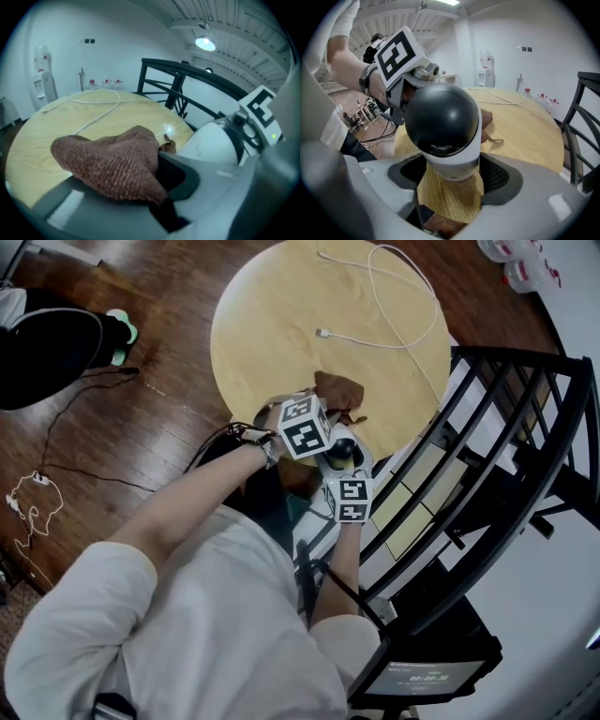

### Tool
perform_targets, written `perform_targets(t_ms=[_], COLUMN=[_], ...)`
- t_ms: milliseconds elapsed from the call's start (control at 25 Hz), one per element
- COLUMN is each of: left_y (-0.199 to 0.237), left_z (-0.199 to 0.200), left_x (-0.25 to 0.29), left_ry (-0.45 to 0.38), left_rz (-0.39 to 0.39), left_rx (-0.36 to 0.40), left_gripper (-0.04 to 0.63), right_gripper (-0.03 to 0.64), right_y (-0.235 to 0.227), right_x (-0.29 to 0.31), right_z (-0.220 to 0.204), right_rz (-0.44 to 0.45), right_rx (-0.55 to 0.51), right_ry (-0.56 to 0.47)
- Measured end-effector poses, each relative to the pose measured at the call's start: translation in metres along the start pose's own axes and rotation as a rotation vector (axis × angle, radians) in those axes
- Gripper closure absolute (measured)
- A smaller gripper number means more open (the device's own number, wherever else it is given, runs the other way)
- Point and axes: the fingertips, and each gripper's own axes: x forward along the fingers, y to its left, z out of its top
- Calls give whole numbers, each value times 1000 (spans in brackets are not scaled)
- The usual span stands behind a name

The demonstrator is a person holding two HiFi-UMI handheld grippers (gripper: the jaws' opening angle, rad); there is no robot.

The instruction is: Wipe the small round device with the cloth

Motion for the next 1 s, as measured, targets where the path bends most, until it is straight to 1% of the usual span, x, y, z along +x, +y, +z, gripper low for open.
perform_targets(t_ms=[40, 80, 160, 200, 240, 280, 360, 400, 440, 480, 560, 600, 680, 800, 1000], left_y=[5, 10, 21, 25, 28, 30, 31, 31, 30, 27, 18, 13, 2, -8, -9], left_z=[3, 6, 10, 10, 11, 13, 19, 21, 22, 22, 22, 21, 22, 19, 20], left_x=[-9, -19, -39, -49, -58, -67, -84, -91, -95, -96, -94, -92, -85, -75, -69], left_ry=[-46, -91, -169, -210, -262, -328, -482, -551, -602, -635, -663, -666, -654, -613, -583], left_rz=[16, 26, 30, 23, 6, -26, -114, -149, -168, -176, -191, -205, -229, -223, -208], left_rx=[-24, -67, -190, -269, -367, -485, -731, -825, -886, -917, -942, -951, -954, -932, -897], left_gripper=[557, 557, 557, 557, 557, 557, 557, 557, 557, 557, 557, 557, 557, 557, 557], right_gripper=[264, 262, 258, 255, 252, 250, 244, 242, 242, 242, 242, 242, 254, 258, 261], right_y=[0, 1, 1, 0, -3, -7, -13, -13, -12, -9, -1, 1, 2, 0, -6], right_x=[0, -2, -6, -8, -9, -11, -11, -10, -8, -6, -3, -1, 1, 0, 2], right_z=[-1, -1, -5, -8, -11, -12, -10, -5, 0, 5, 10, 12, 13, 15, 21], right_rz=[8, 19, 48, 66, 84, 104, 152, 184, 221, 264, 342, 364, 372, 320, 151], right_rx=[-18, -53, -149, -192, -227, -256, -308, -338, -368, -396, -431, -432, -416, -364, -200], right_ry=[12, 20, 28, 33, 40, 47, 59, 63, 67, 74, 96, 106, 112, 86, 17])
